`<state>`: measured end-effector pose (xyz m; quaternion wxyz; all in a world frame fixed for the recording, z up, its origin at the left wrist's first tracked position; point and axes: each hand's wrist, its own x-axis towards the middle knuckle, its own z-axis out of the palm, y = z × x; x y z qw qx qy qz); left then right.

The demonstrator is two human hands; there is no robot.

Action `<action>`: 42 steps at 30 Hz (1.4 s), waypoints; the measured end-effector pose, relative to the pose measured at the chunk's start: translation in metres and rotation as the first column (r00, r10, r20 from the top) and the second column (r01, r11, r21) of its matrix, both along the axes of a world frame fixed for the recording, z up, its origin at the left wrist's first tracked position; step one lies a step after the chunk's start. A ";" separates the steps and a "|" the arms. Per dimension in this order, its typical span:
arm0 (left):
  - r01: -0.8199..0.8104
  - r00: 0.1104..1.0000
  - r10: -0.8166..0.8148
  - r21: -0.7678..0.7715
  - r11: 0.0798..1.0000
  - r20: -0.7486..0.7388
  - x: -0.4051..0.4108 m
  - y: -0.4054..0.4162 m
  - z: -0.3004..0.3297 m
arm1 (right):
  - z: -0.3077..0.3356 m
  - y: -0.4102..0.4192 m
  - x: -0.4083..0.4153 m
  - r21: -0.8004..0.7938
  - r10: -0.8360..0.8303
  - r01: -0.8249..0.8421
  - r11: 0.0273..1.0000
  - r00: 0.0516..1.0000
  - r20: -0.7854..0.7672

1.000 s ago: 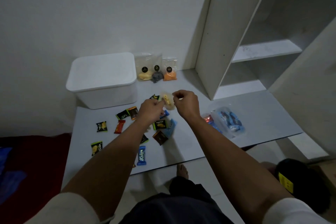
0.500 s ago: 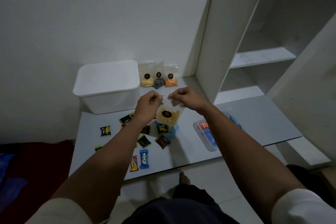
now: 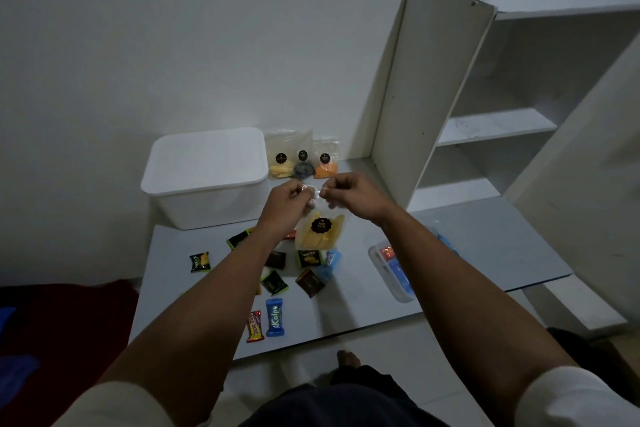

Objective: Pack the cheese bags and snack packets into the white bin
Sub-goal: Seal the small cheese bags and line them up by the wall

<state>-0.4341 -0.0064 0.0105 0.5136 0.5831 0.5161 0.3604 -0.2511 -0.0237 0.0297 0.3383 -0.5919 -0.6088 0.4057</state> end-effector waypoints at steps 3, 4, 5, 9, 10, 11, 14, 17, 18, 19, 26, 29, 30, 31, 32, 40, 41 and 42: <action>0.048 0.998 -0.047 0.030 0.998 -0.032 -0.001 0.001 0.002 | 0.002 0.001 -0.001 -0.020 0.007 -0.007 1.000 1.000 -0.025; 0.050 0.998 -0.048 0.046 0.998 -0.050 -0.002 0.003 0.002 | 0.002 0.001 -0.001 -0.030 0.001 -0.003 1.000 0.999 -0.044; 0.042 0.997 -0.038 0.057 0.997 -0.061 -0.002 0.005 0.001 | 0.003 0.001 -0.001 -0.040 -0.007 0.005 0.999 0.998 -0.066; -0.041 0.999 0.042 0.033 0.999 -0.028 -0.008 0.012 -0.002 | -0.006 0.003 0.007 -0.089 -0.052 0.038 0.995 0.985 -0.166; -0.044 0.999 0.045 0.018 0.999 -0.010 -0.008 0.012 -0.002 | -0.008 0.003 0.008 -0.093 -0.055 0.038 0.995 0.982 -0.183; -0.047 0.999 0.047 0.001 0.999 0.004 -0.008 0.012 -0.002 | -0.008 0.003 0.008 -0.097 -0.055 0.036 0.995 0.978 -0.199; -0.053 0.999 0.053 -0.031 0.998 0.006 -0.005 0.012 -0.002 | -0.007 0.003 0.006 -0.110 -0.050 0.026 0.994 0.974 -0.222; -0.048 0.999 0.048 -0.025 0.999 0.009 -0.002 0.013 -0.001 | -0.007 0.004 0.005 -0.118 -0.072 0.045 0.992 0.968 -0.241; -0.047 0.999 0.047 -0.017 0.999 0.015 -0.001 0.013 0.000 | -0.007 0.004 0.006 -0.127 -0.093 0.063 0.990 0.964 -0.251; -0.051 0.999 0.051 -0.007 0.999 0.019 0.000 0.014 0.001 | -0.008 0.004 0.007 -0.135 -0.111 0.078 0.988 0.958 -0.263; -0.098 0.993 0.099 -0.022 0.995 0.064 -0.001 0.018 -0.003 | -0.012 0.000 0.006 -0.140 -0.164 0.121 0.983 0.922 -0.350; -0.092 0.993 0.094 -0.031 0.995 0.065 0.001 0.018 -0.004 | -0.010 0.001 0.006 -0.139 -0.149 0.107 0.985 0.929 -0.338; -0.088 0.994 0.090 -0.028 0.996 0.062 0.001 0.018 -0.004 | -0.009 0.001 0.007 -0.143 -0.150 0.106 0.984 0.928 -0.340; -0.084 0.995 0.085 -0.017 0.996 0.058 0.002 0.018 -0.004 | -0.009 0.001 0.007 -0.147 -0.154 0.108 0.983 0.925 -0.347; -0.085 0.995 0.085 -0.007 0.996 0.055 0.002 0.019 -0.003 | -0.010 0.000 0.008 -0.152 -0.161 0.113 0.982 0.919 -0.361; -0.135 0.986 0.137 -0.026 0.991 0.092 0.003 0.016 -0.004 | -0.015 -0.007 0.009 -0.126 -0.228 0.191 0.973 0.858 -0.460; -0.142 0.982 0.146 -0.039 0.989 0.120 0.003 0.014 -0.005 | -0.014 -0.006 0.009 -0.122 -0.233 0.199 0.972 0.857 -0.459; -0.145 0.976 0.152 -0.055 0.988 0.158 0.002 0.014 -0.005 | -0.014 -0.006 0.009 -0.119 -0.240 0.209 0.971 0.857 -0.455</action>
